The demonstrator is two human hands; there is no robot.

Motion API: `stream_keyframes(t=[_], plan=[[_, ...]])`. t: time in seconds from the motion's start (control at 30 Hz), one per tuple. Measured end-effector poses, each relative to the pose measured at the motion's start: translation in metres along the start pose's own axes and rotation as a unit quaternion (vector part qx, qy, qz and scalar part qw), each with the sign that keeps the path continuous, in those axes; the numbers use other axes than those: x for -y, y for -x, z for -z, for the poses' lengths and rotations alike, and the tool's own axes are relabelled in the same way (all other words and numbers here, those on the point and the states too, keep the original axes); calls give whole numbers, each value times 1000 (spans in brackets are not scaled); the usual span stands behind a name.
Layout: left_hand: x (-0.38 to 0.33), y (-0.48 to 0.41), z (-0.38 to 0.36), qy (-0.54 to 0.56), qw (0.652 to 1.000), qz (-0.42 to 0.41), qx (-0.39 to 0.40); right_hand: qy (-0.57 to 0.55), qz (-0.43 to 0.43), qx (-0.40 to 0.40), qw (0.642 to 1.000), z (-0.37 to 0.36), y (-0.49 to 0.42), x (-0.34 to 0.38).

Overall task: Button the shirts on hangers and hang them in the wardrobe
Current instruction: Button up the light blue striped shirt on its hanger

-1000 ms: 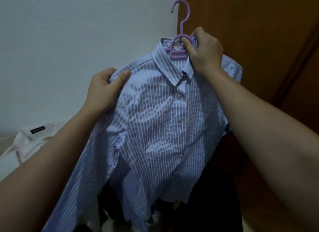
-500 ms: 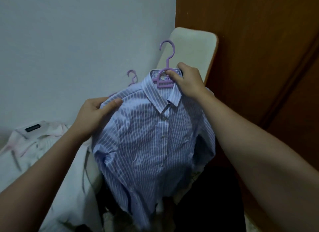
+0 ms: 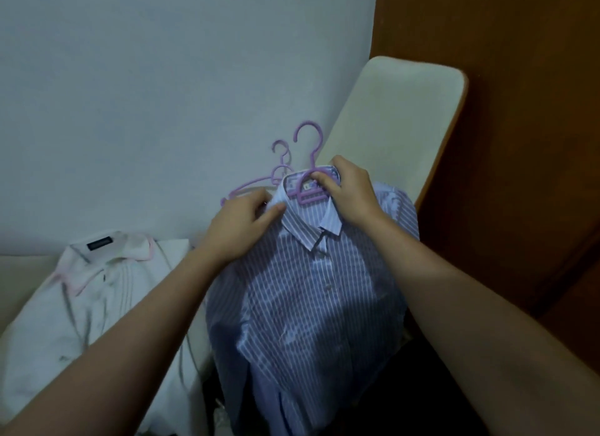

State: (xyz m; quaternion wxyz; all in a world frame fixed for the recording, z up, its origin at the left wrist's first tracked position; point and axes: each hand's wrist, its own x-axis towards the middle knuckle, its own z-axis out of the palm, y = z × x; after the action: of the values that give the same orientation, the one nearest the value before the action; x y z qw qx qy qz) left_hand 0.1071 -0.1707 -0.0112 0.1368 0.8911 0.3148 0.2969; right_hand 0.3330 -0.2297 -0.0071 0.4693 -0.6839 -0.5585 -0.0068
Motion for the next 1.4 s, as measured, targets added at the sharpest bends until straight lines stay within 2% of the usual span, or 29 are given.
stream_keyframes(t=[0.17,0.3,0.43,0.5,0.6,0.8,0.93,1.0,1.1,1.17,1.3,1.4], plan=[[46,-4,-52,1,999,36,25,48,-50,46,997,-38,8,-34],[79,-7,-81,40,994,97,19,-56,-118,83,988,-57,-2,-56],[102,-14,-91,49,991,122,10,-126,-157,46,978,-72,-24,-73],[110,-14,-96,40,992,117,-2,-87,-155,22,984,-83,-42,-88],[116,-9,-108,10,992,126,-18,1,-137,30,990,-102,-74,-113],[143,9,-138,23,987,159,22,154,-120,174,965,-143,-123,-152],[160,17,-154,47,981,174,76,270,-133,218,928,-154,-133,-161],[165,18,-161,50,977,183,95,263,-129,203,934,-155,-136,-164],[166,17,-166,55,974,190,108,130,-120,207,962,-150,-136,-170],[166,17,-164,63,975,188,105,99,-94,194,971,-140,-136,-167],[157,10,-150,32,987,150,54,118,-25,94,988,-118,-146,-156],[143,-15,-132,-40,994,104,0,61,9,-15,998,-104,-158,-141]])
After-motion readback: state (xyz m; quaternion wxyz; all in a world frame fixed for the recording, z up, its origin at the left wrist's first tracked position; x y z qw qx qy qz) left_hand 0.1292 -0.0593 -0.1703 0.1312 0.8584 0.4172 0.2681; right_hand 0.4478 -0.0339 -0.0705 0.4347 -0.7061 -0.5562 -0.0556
